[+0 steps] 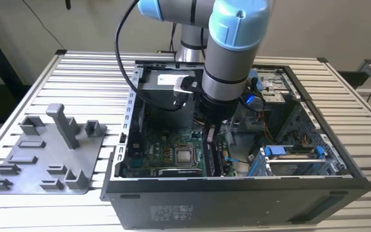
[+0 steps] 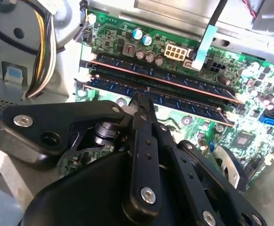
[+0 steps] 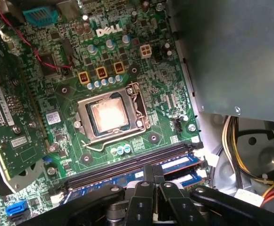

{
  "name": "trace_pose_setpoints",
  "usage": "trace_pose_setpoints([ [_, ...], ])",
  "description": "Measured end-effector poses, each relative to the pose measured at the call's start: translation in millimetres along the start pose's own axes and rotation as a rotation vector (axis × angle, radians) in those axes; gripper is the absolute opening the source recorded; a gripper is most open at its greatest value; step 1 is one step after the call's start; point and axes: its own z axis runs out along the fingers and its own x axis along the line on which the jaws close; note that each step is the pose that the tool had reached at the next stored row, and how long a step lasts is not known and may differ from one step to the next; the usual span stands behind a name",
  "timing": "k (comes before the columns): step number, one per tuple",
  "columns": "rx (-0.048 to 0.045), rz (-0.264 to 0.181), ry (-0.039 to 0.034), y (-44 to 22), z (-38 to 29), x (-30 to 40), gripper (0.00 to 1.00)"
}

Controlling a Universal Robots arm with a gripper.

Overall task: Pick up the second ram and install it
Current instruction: 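Press down the second ram until it locks into place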

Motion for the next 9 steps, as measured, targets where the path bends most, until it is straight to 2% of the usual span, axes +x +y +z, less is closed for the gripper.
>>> trace_pose_setpoints([
  [3,-0.0007,-0.007,0.0014,-0.4,4.6,0.4,0.11],
  [6,-0.0012,-0.011,-0.0001,-0.6,6.5,0.5,0.11],
  [9,-0.0049,-0.012,-0.0069,-1.2,6.6,0.1,0.11],
])
